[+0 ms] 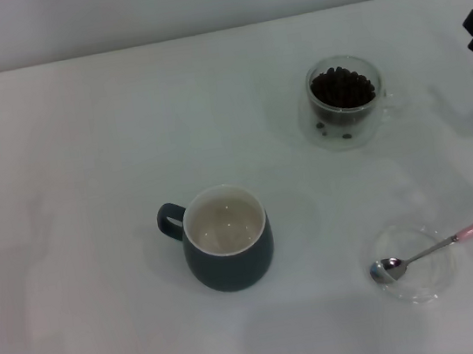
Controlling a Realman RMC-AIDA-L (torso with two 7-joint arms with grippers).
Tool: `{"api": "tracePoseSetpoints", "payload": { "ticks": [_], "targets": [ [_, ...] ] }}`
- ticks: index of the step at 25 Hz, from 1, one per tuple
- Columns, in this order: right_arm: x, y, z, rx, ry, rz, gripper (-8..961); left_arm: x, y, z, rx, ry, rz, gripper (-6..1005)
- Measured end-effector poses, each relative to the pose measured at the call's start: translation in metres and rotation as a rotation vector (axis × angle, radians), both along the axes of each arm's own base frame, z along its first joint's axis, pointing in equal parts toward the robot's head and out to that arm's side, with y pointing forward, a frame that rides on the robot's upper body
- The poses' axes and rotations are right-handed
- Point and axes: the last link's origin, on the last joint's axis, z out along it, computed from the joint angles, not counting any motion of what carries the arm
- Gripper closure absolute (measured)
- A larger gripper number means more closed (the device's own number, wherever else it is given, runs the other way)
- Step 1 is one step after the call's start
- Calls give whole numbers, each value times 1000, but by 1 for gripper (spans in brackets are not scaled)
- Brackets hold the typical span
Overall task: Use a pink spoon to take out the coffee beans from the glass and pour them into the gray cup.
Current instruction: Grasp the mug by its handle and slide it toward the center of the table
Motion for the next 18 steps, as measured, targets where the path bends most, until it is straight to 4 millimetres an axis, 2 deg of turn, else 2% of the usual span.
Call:
{"api": "tracePoseSetpoints", "payload": {
  "ticks": [8, 18],
  "targets": [
    [19, -4, 14, 118, -106, -122, 81, -1, 0, 0, -5, 10, 6, 123],
    [22, -6, 16, 134, -95, -140, 84, 0, 0, -3, -76, 76, -39, 123]
  ]
}}
